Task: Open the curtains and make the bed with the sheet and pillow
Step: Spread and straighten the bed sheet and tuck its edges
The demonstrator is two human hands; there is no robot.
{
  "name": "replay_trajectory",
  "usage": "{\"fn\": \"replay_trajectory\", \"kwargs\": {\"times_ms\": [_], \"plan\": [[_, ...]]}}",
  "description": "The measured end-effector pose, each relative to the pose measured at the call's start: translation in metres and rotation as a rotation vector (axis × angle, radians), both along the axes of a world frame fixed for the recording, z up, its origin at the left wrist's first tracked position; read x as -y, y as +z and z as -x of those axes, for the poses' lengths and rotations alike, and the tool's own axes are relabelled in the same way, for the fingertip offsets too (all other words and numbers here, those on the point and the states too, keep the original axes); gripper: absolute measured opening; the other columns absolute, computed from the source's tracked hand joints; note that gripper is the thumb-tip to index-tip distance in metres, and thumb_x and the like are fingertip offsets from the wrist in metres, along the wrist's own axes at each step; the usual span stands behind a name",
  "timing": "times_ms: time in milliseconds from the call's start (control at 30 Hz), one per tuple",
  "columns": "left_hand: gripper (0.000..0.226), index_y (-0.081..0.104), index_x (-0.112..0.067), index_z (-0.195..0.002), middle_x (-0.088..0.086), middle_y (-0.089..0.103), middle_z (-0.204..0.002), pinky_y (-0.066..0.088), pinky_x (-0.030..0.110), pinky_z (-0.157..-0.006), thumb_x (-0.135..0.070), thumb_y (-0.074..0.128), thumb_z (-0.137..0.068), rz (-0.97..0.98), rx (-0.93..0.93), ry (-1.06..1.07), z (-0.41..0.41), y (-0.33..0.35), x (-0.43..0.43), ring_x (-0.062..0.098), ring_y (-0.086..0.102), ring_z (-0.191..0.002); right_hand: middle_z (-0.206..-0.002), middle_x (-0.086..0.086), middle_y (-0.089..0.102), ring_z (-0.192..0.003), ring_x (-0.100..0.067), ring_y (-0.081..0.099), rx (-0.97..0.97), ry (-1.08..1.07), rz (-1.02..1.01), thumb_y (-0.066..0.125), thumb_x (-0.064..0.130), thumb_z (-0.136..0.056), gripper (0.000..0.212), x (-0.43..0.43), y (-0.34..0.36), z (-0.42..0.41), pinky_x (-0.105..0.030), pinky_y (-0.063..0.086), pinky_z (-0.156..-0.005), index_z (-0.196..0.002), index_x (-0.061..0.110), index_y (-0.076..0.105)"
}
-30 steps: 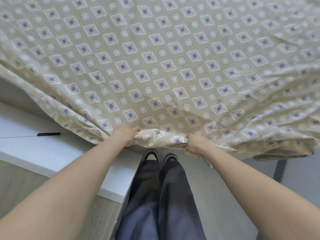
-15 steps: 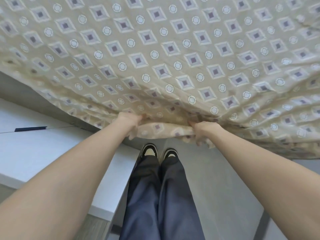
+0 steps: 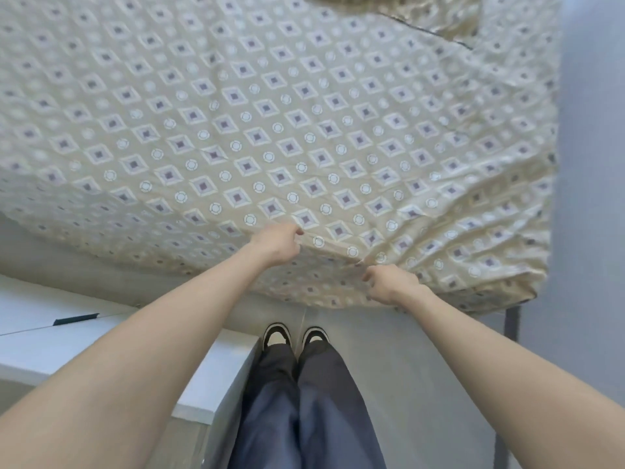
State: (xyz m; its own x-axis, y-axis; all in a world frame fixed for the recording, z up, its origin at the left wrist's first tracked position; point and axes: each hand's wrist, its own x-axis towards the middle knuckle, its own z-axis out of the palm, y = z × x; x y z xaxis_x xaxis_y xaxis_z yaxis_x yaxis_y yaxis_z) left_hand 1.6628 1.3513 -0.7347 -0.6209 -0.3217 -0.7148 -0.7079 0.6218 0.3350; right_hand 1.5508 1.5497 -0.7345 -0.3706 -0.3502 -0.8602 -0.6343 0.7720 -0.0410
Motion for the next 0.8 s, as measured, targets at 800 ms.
{"fn": "replay_trajectory", "kwargs": {"times_ms": [800], "plan": [[0.044,0.047,-0.017,-0.137,0.003,0.053,-0.134,0.043,0.031,-0.099,-0.013,0.039,-0.094,-0.212,-0.15,-0.03,0.194,0.096,-0.271,0.02,0.054,-0.119,-0.123,-0.006,0.059,-0.113,-0.027,0.055,-0.198,-0.275,0.07,0.041,0.018,-0.089,0.037,-0.281,0.084,0.155,-0.036,0.045,-0.09,-0.124,0.018,0.054]]}}
